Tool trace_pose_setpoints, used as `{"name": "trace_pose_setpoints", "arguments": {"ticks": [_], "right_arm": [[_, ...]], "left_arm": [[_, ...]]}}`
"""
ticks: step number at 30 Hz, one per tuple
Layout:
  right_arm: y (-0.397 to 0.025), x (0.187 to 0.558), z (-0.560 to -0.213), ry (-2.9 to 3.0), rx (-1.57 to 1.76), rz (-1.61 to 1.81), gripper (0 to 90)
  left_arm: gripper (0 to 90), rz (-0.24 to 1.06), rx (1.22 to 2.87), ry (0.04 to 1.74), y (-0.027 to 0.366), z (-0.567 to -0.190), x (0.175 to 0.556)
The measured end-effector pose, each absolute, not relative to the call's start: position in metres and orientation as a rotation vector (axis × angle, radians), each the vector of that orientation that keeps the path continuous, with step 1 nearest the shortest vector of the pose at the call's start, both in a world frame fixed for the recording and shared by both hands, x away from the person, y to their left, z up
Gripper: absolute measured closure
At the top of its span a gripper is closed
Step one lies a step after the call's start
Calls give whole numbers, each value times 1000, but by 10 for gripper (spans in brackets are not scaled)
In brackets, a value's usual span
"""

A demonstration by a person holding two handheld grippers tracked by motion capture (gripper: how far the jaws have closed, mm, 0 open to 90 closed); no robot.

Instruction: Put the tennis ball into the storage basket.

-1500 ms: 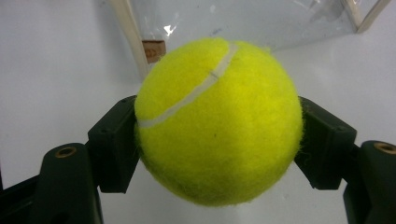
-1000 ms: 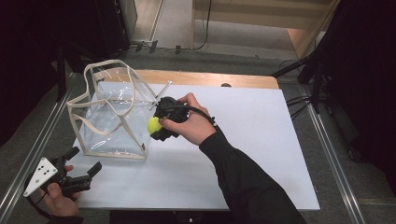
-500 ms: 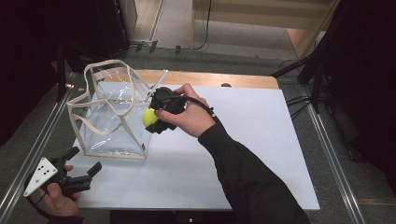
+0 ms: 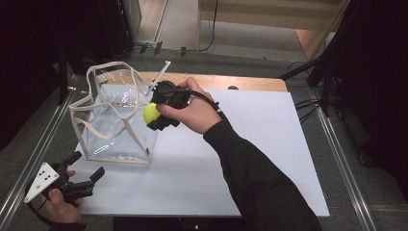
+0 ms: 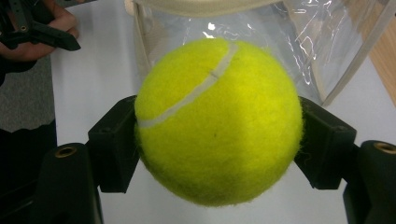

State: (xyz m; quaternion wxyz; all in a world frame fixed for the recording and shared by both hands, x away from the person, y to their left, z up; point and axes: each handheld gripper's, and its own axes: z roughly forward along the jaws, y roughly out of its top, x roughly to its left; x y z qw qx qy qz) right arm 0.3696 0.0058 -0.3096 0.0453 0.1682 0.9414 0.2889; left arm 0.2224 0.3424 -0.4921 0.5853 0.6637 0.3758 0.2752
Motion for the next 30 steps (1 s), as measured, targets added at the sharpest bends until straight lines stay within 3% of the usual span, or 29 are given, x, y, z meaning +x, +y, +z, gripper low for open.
{"name": "trace_pose_setpoints", "arguments": {"ticks": [30], "right_arm": [[24,377,-280,2872,470,869,242]], "left_arm": [[0,638,1547,875,343,-492,222]]}}
